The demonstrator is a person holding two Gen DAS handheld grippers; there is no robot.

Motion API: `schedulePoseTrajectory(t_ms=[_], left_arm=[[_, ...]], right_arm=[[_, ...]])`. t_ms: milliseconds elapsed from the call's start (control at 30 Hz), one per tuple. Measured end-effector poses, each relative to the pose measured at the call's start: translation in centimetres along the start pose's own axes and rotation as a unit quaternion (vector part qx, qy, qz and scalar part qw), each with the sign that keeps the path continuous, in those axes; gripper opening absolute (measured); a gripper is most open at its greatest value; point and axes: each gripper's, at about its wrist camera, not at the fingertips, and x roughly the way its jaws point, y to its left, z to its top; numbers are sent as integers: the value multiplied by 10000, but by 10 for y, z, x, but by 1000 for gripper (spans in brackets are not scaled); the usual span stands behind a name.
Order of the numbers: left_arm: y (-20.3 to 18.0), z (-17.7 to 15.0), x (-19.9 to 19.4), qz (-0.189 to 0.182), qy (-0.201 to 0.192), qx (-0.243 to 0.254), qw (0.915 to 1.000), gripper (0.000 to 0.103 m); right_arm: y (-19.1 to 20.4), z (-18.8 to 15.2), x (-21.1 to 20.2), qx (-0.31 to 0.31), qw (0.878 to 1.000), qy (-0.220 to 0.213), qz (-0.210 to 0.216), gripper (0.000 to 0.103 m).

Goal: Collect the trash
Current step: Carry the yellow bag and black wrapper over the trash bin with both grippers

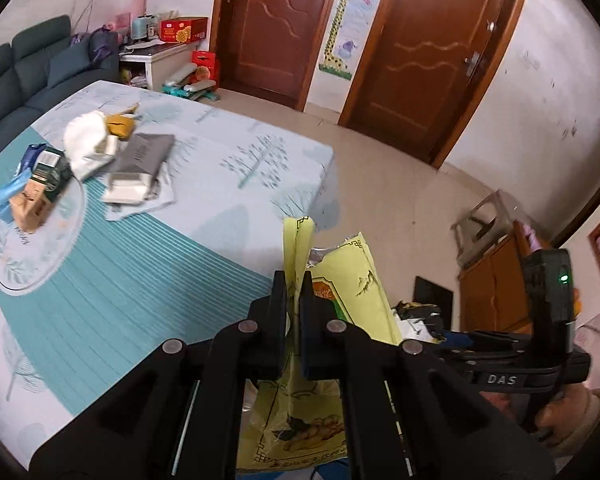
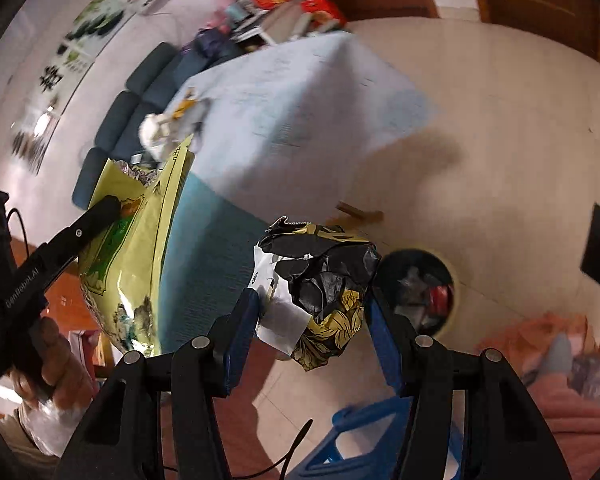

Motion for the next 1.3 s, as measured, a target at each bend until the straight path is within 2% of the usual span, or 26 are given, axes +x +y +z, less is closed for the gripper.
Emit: schedulePoseTrajectory(t_ms=[300,633,900,1100,1300], left_arm=[[-45,-48,65,670,49,423,9968,3],[-61,-103,171,1246,507,452,9899,3],[-61,-139,248,1366,854,728,9843,3],[-46,-153,291,1310,1264,637,9812,3],[-32,-159,325,1251,1497,645,9787,3]], right_arm=[[-59,-17,35,206,9988,301,-338,54],[-105,-17,144,306,9912,981,-828,54],[-150,-16,240,565,9812,1506,-1066,54],[-183,-17,283,855,9751,1732,-1087,54],[-202,-18,311,990,9714,1878,-1065,55]])
